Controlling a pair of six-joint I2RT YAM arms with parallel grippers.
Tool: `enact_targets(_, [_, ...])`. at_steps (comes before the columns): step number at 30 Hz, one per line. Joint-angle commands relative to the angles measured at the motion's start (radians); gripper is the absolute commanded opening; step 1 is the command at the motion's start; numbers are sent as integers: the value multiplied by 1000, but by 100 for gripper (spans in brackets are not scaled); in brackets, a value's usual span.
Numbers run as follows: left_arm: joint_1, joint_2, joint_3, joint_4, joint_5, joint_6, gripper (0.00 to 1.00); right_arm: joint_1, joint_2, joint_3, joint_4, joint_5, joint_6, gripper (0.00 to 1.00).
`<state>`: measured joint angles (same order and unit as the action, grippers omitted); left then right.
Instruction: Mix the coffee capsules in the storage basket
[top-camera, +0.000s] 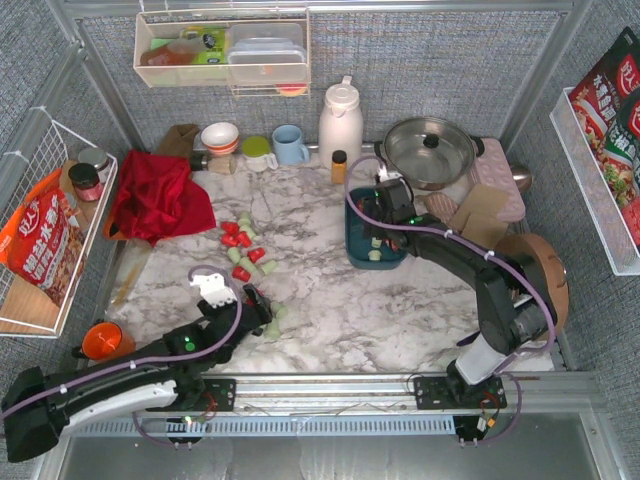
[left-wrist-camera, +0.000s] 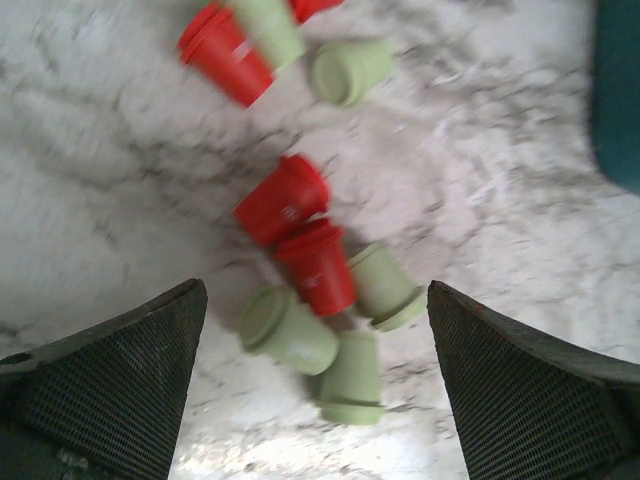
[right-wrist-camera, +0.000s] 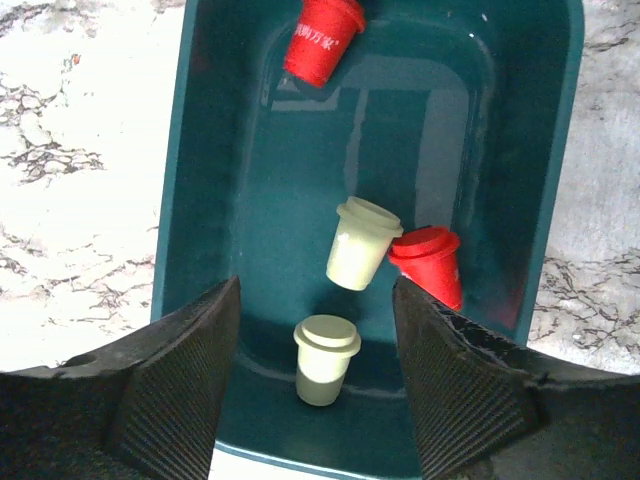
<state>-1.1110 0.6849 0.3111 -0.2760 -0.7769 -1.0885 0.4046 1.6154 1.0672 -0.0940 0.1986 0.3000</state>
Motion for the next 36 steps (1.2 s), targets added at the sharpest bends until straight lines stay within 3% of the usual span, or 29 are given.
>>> enact_targets(1, [2,31,-15,-170,26,-206,99,-2,-5,8,-8,-16,-6,68])
enact_targets(7, [4,74,-25,-159,38,-199,99,-2,-70,-3,-41,-57,-18,68])
enact_targets(18, [10,166,-23,-73,85,-85,81,-2,-115,-30,-58,-127,-1,68])
enact_targets(36, [44,274,7,3,200,28,78,-2,-102,-29,-56,-163,7,69])
